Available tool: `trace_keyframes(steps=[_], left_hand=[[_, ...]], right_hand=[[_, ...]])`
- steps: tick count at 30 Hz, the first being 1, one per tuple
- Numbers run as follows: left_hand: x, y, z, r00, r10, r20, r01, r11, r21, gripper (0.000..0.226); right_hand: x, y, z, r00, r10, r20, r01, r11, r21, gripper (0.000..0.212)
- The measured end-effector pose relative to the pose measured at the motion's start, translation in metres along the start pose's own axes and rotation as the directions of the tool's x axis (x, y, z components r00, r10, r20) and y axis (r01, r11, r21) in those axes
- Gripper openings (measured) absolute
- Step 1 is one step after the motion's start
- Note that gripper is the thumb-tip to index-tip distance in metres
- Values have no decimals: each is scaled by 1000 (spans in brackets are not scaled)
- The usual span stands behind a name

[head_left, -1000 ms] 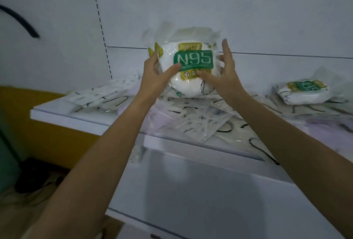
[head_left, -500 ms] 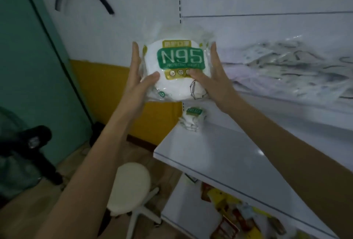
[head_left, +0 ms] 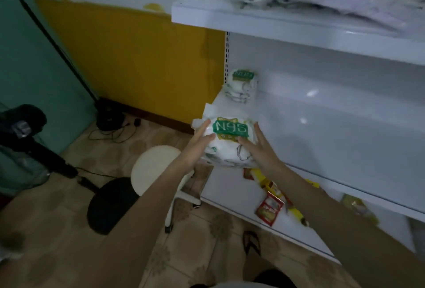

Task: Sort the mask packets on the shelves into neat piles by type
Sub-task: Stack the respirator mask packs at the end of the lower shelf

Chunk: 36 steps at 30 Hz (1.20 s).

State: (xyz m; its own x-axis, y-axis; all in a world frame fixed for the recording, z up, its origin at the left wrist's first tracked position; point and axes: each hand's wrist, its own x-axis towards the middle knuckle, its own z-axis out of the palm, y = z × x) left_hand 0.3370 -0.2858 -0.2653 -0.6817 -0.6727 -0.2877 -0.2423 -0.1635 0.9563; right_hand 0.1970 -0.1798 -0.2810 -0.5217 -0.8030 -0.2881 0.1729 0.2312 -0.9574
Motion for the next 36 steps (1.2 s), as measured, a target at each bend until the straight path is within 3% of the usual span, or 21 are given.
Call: trace_keyframes(steps=[9, 16, 22, 28, 36], left_hand=[[152, 11, 58, 986, -135, 100, 129, 990, 58, 57], [235, -26, 28, 993, -69, -94, 70, 998, 8, 61], [273, -36, 10, 991, -75, -107, 80, 996, 45, 58], [300, -27, 0, 996, -60, -60, 69, 981, 180, 61], [329, -36, -2, 1000, -21, -21, 25, 981, 195, 56]], right_hand=[[110, 8, -77, 992, 19, -125, -24, 999, -36, 86], [208, 24, -57, 999, 33, -29, -33, 999, -10, 83], [236, 44, -32, 999, -12, -44, 10, 998, -54, 66], [261, 38, -35, 998, 57, -12, -57, 997, -46, 64], [279, 42, -38, 996, 75, -51, -74, 997, 9, 66]])
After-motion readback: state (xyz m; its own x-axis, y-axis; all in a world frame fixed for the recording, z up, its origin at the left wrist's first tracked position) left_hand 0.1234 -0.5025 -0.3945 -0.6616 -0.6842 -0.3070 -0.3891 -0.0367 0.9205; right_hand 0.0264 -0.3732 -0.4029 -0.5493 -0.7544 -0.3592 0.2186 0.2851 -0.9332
